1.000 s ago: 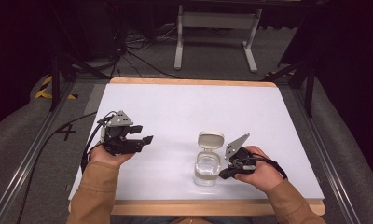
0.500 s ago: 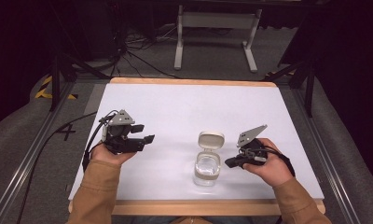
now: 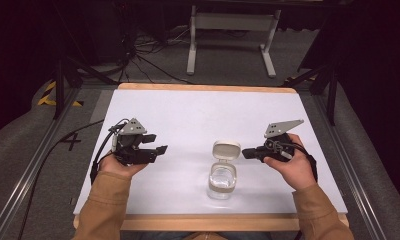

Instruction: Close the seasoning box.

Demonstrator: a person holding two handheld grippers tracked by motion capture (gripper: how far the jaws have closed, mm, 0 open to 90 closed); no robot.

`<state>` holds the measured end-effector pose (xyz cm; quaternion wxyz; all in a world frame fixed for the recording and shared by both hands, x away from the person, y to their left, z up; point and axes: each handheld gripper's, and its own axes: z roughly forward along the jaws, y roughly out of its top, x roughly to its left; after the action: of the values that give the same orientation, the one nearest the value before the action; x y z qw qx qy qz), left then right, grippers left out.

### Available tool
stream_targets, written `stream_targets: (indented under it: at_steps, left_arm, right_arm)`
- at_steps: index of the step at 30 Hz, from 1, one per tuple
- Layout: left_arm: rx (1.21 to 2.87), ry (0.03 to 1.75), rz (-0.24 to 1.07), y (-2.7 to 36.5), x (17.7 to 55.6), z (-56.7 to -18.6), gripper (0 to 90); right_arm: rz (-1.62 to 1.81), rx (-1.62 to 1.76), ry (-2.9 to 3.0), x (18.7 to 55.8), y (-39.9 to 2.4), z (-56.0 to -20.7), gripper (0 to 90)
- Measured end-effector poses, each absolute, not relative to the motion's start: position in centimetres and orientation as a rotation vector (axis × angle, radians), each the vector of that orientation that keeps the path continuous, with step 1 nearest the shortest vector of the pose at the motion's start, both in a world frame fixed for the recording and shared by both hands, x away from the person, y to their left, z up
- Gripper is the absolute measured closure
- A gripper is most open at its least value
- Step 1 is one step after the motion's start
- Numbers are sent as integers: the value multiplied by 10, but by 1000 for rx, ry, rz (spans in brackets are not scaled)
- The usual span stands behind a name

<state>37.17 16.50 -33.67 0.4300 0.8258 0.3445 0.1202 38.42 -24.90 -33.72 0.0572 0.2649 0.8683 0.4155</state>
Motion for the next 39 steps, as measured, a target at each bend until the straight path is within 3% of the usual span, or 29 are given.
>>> stream_targets:
  at_steps: [39]
  left_arm:
    - [2060,868,314,172,367,-338,437]
  right_arm:
    - [1445,689,2596,382,-240,-326,900]
